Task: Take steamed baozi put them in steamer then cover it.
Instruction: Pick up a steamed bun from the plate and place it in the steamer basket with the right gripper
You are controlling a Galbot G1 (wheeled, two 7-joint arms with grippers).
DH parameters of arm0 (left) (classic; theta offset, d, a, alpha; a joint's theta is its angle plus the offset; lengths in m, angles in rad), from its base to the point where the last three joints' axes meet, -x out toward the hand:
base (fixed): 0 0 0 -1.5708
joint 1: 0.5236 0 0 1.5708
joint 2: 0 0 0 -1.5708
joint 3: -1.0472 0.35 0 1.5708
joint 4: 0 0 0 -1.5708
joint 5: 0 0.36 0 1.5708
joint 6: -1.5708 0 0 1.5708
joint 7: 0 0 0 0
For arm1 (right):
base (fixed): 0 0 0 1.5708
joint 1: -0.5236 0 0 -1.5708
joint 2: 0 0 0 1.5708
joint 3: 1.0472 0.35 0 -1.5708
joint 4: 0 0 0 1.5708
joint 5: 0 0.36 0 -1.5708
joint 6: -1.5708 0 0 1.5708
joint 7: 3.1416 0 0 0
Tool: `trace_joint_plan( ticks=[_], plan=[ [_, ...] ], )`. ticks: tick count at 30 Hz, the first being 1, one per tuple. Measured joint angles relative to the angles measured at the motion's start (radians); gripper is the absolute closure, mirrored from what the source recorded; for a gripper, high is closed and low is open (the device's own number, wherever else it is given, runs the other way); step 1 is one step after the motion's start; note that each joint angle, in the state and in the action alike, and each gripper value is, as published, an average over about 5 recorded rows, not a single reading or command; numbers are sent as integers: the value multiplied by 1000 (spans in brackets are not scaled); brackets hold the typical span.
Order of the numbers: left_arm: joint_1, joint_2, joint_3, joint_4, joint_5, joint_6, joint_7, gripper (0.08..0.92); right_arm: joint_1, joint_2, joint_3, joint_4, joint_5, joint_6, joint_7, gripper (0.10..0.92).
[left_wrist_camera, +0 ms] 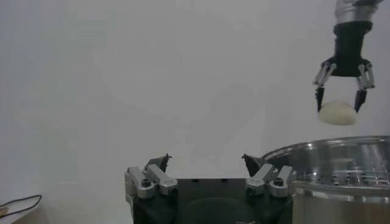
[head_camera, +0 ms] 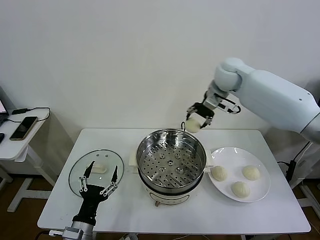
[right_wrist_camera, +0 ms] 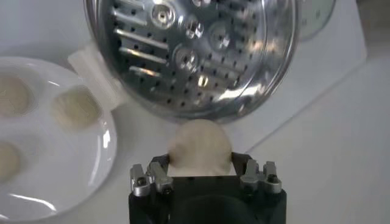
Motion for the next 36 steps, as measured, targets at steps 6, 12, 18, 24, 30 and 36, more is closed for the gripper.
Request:
trace_joint_plan(
  ticks=[6, 12, 18, 24, 30, 36],
  plan=[
    [-1, 0, -4, -2, -2, -2, -2, 177, -18, 58, -23, 20, -37, 23, 0, 316],
    [1, 1, -8, -4, -4, -4, -5, 177, -72, 116, -24, -16, -106, 42, 2, 316],
    [1, 4, -13, -5, -6, -6, -8, 177, -118, 164, -23, -67, -163, 57, 12, 313],
    [-4, 4, -11, -5, -9, -7, -14, 177, -144, 203, -20, -112, -201, 68, 25, 306],
    [-5, 4, -11, -3, -9, -9, -16, 177, -154, 221, -21, -132, -214, 74, 29, 218],
    [-5, 4, -13, -4, -9, -9, -17, 177, -140, 206, -21, -122, -157, 48, 9, 203]
  ],
)
